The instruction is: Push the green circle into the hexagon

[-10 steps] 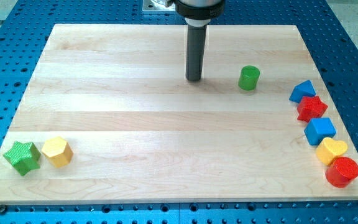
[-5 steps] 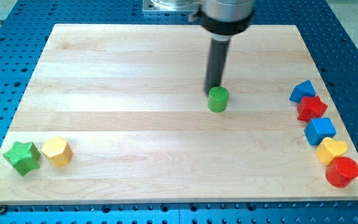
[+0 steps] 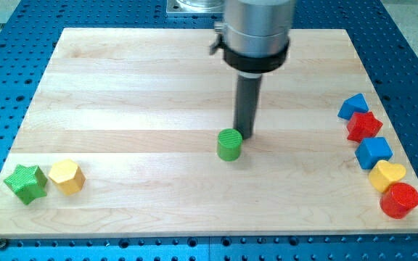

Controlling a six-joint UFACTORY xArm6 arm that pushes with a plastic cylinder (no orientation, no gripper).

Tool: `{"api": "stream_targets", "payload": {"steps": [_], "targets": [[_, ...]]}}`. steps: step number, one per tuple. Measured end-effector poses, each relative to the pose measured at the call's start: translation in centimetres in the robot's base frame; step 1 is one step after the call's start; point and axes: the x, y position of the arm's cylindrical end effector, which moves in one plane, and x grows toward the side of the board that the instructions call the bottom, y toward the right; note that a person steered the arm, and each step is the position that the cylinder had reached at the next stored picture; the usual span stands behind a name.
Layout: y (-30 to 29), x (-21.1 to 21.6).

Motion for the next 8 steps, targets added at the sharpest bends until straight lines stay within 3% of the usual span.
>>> {"api": "stream_targets", "payload": {"steps": [1,3,4,5,6,7,8], "targets": [[-1.3,2.2],[-13.9,3.5],[-9.5,4.5],[-14.6,7.2],[-23.3,7.4],[-24.5,7.6],[-20.2,6.8]]}}
